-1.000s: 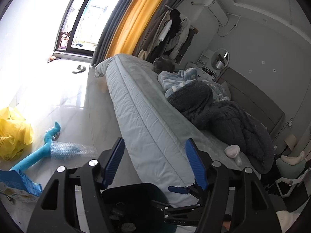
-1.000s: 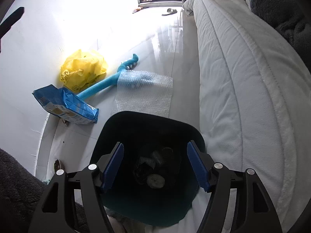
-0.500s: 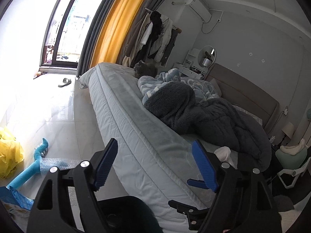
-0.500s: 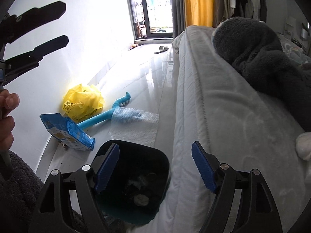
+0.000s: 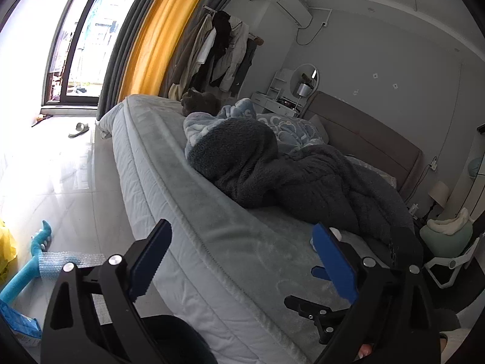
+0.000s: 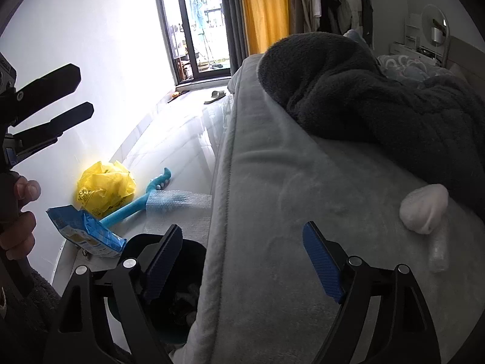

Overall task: Collect trash
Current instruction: 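Move both grippers over the bed toward the white sock and bubble wrap, then grasp the white sock with the left gripper while the right grasps the bubble-wrap piece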

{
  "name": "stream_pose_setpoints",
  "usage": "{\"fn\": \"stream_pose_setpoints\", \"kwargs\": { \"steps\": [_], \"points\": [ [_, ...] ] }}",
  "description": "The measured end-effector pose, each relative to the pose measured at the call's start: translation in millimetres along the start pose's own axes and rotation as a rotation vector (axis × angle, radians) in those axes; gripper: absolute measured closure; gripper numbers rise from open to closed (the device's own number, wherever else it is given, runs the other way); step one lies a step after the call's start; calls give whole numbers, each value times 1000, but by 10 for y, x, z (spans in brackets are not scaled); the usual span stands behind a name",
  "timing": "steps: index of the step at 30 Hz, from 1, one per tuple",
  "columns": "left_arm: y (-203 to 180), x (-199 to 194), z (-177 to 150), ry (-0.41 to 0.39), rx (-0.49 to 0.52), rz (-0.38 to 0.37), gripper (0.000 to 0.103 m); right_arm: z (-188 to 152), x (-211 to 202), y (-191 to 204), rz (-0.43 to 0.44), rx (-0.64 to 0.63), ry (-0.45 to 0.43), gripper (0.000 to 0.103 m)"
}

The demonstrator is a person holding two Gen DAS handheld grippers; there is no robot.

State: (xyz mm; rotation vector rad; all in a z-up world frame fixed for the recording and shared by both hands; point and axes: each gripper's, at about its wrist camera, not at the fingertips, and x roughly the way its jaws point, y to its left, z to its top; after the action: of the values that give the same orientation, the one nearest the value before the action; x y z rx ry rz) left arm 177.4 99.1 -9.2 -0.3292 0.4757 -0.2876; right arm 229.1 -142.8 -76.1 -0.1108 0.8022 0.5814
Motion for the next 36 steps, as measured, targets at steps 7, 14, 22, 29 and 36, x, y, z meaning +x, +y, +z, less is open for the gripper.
{"fn": "stream_pose_setpoints", "kwargs": {
  "steps": [7, 14, 22, 29, 36],
  "points": [
    [-318, 221, -21, 14, 38, -52, 6, -24, -151, -312, -63, -1, 0, 20],
    [-495, 473, -65, 37, 58, -83, 6, -43, -237, -684, -104, -24, 29, 20],
    [-675, 784, -77, 55, 54, -117, 6, -145, -260, -1124, -127, 31, 36, 20],
    [-865, 1089, -141, 95, 55, -149, 6, -172, -305, -1536, -161, 86, 15, 20],
    [-1079, 1364, -256, 142, 87, -166, 6, -183, -78, -1911, -164, 164, 57, 19]
  ]
}}
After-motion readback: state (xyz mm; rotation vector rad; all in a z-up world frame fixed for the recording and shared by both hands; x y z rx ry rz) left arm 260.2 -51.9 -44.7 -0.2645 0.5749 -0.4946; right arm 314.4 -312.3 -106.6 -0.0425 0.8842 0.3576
